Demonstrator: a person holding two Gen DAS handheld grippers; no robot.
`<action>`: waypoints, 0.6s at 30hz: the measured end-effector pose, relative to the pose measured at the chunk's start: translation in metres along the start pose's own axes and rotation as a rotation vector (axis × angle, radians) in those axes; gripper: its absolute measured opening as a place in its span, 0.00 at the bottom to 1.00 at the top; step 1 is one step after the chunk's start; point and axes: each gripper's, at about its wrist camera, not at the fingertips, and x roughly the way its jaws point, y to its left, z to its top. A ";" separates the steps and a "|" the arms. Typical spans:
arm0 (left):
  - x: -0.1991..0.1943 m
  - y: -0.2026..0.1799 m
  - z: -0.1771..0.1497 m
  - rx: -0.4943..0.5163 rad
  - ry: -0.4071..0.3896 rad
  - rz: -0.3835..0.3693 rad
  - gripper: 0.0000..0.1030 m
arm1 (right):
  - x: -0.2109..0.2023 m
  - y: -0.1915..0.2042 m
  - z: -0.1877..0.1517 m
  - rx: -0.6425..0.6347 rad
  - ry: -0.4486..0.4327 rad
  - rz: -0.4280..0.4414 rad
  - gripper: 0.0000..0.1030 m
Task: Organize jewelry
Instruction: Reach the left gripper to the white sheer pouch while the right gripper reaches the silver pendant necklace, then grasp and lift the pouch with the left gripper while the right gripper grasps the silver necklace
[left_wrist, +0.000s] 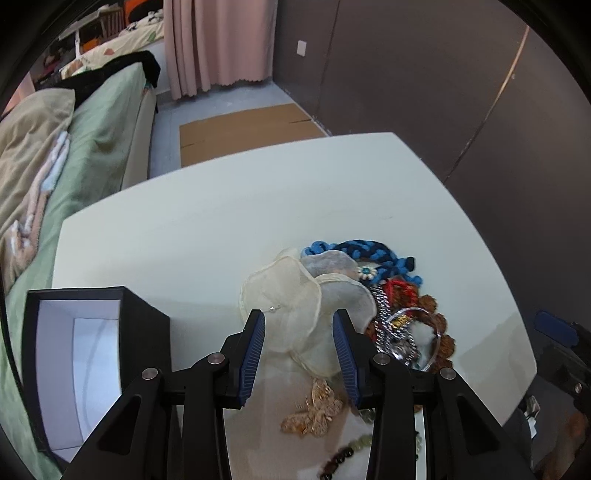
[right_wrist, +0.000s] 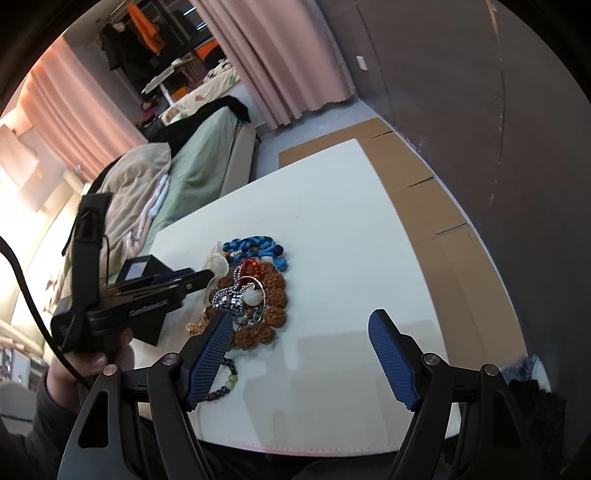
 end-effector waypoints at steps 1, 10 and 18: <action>0.003 0.001 0.000 -0.003 0.006 0.001 0.34 | 0.001 0.001 0.001 -0.009 0.006 0.001 0.74; -0.019 0.009 -0.008 -0.036 -0.032 -0.059 0.00 | 0.024 0.022 0.011 -0.139 0.095 0.034 0.51; -0.061 0.026 -0.013 -0.102 -0.096 -0.083 0.00 | 0.047 0.056 0.016 -0.305 0.193 0.077 0.30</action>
